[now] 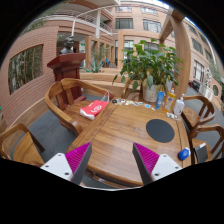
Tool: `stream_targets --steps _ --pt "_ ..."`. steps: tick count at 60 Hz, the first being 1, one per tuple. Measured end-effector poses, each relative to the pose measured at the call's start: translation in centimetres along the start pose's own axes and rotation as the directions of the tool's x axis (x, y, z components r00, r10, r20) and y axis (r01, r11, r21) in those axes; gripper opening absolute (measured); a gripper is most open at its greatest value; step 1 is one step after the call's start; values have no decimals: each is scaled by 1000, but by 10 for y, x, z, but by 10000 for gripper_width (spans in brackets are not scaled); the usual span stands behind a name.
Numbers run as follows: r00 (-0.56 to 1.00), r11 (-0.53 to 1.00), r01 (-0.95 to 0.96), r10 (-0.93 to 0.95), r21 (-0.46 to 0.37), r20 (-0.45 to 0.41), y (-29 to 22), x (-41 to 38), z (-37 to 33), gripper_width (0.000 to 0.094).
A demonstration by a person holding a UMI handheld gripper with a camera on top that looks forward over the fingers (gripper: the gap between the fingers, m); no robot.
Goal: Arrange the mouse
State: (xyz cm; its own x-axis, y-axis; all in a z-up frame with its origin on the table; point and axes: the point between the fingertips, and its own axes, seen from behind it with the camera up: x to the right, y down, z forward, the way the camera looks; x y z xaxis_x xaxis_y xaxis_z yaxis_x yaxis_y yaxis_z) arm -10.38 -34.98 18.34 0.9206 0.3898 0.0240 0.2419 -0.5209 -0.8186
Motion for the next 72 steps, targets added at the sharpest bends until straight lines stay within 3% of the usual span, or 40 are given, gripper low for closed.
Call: stream_targets --steps 6,24,32,44,63,72 --pt "999 999 -17 16 -41 -28 22 15 0 840" --pt "979 976 -145 118 -165 -163 147 155 33 840" --pt "947 967 -215 172 -138 -270 174 232 39 842" --pt "884 968 -249 230 5 -406 160 334 61 846" --pt "817 920 -390 364 36 -448 158 404 122 845" --pt "795 918 -392 373 64 -478 145 423 139 755"
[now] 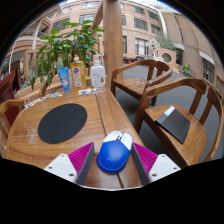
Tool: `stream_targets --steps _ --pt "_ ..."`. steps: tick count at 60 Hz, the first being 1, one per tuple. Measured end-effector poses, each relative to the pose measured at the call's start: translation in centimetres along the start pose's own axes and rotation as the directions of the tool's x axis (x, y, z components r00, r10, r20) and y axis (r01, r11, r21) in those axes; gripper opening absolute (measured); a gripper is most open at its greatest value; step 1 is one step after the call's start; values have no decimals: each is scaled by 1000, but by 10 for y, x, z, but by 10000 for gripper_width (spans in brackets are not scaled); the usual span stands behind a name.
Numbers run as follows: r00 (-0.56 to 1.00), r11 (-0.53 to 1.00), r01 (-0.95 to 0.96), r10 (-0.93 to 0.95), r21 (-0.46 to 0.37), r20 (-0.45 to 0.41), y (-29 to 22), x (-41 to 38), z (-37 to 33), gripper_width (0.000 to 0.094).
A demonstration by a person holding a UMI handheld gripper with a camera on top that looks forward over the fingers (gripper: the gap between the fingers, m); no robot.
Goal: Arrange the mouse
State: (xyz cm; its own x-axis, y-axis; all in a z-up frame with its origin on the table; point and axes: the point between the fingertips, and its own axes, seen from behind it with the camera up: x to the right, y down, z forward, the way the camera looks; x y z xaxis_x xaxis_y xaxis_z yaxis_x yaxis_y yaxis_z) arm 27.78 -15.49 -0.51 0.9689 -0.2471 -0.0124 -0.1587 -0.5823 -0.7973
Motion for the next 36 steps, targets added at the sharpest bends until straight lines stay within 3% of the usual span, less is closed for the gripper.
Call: stream_targets --steps 6,19,31,36 --pt "997 999 48 -48 -2 -68 -4 7 10 599" --pt "992 997 73 -70 26 -105 -11 7 15 418" --pt "994 998 54 -50 33 -100 -25 9 12 374" --pt "995 994 41 -31 103 -95 -62 9 5 373"
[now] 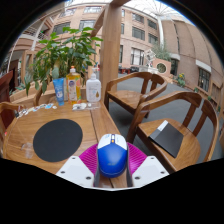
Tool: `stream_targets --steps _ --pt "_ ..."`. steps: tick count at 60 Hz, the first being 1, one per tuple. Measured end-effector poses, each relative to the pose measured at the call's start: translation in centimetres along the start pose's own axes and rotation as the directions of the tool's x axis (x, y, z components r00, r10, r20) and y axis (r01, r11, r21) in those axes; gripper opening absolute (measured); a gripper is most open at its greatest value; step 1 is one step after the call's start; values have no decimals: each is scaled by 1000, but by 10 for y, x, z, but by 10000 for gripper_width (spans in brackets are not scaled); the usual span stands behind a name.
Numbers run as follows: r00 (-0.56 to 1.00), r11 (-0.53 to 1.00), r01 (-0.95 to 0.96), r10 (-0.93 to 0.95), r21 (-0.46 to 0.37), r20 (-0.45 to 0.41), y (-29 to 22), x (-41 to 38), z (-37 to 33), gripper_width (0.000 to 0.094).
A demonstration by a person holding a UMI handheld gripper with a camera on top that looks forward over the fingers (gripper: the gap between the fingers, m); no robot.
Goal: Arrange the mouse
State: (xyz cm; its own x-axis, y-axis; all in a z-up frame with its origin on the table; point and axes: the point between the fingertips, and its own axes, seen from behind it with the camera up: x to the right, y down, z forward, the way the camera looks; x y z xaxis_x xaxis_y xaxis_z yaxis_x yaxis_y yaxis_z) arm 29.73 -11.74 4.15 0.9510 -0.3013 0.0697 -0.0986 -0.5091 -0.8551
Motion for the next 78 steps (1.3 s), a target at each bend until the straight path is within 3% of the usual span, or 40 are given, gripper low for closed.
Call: stream_targets --steps 10,18,25,32,37,44,50,56,57,69,78 --pt "999 981 -18 10 195 39 -115 -13 -10 373" --pt "986 968 -54 13 244 166 -163 -74 -6 371" --pt "969 982 -24 -23 186 246 -141 -137 17 370" --pt "953 997 30 -49 67 297 -73 -186 52 374" --pt "952 998 64 -57 -14 301 -38 -204 67 376" --pt "953 994 83 -58 -75 296 -3 -212 76 453" --pt "954 993 85 -59 -78 293 -5 -210 73 555" --pt "948 995 61 -33 -76 317 -11 -216 54 857" --pt "948 996 57 -31 -72 315 -14 -214 50 870" --pt "964 995 99 -93 -9 249 -39 -192 -14 857" --pt "963 994 108 -107 8 249 -38 -185 -70 857"
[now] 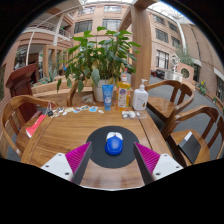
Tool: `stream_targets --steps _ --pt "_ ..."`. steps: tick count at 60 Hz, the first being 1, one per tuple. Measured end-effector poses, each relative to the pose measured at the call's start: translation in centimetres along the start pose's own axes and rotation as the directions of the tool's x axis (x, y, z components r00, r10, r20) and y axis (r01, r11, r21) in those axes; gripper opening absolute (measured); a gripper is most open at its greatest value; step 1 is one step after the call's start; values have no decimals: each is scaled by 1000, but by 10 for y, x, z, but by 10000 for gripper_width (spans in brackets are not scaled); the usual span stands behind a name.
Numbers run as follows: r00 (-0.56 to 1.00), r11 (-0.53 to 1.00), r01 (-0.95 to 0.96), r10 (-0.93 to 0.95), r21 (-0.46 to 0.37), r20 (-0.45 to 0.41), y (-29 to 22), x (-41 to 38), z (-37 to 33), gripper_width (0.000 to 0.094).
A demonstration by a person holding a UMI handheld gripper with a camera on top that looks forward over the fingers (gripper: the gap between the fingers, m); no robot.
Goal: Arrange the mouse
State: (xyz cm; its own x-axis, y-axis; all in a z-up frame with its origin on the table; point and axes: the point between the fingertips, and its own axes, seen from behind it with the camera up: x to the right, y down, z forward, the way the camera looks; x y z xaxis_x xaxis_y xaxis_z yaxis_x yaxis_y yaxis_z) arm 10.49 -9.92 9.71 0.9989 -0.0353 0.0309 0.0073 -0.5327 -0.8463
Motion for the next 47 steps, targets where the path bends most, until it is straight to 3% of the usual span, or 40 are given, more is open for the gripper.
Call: stream_targets --steps 26,47 --pt "1000 998 -11 12 56 -12 15 -8 -135 853" --pt "1000 997 19 -19 73 1 20 -15 -173 853"
